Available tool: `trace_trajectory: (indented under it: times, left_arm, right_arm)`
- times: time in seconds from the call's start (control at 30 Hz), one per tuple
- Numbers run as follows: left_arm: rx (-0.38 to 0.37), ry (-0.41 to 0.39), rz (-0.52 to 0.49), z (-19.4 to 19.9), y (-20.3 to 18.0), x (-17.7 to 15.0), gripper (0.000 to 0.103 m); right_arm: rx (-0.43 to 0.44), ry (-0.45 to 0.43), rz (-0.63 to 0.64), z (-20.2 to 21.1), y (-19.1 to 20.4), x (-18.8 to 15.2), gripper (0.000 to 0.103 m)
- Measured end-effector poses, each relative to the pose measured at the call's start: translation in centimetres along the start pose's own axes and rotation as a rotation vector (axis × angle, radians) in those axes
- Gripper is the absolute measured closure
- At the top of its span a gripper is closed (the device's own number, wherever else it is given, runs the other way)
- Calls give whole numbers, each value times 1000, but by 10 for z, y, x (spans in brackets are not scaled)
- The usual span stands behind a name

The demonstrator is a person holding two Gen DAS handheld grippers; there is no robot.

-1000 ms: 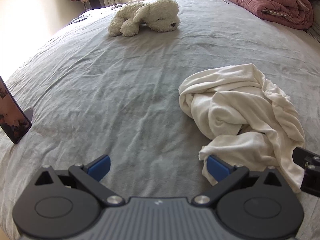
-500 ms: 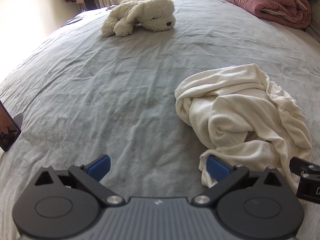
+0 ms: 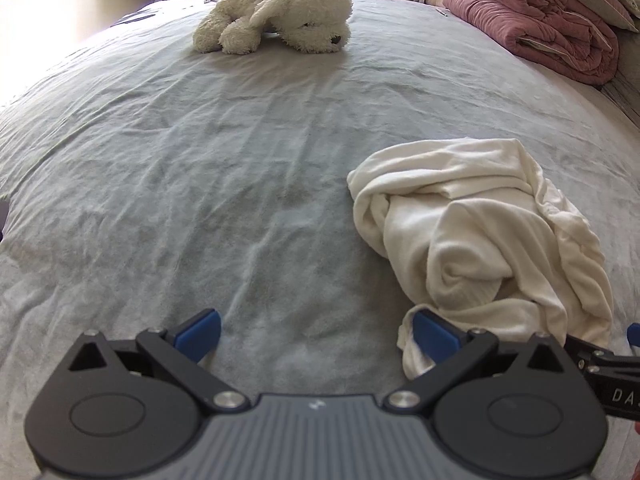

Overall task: Fold clothes
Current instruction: 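Move both tools toward the crumpled white garment on the bed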

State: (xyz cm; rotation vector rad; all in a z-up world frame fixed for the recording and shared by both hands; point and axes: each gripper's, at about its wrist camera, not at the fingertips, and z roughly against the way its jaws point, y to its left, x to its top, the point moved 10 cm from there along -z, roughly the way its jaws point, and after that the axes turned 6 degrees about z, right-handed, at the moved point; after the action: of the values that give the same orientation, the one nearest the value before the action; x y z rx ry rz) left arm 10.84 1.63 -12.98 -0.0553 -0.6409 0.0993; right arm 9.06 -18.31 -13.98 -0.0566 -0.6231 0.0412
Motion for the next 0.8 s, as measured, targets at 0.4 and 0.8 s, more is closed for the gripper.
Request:
trace_trajectory:
  times: [0.4,0.8]
  left_arm:
    - [-24,-13,-19,14,4,9,1]
    - [-108,-9,43,25,3,18,1]
  right_arm:
    - [-7,-52,58,18,5,6,0]
    - [198,-112,138,44,55,9,15]
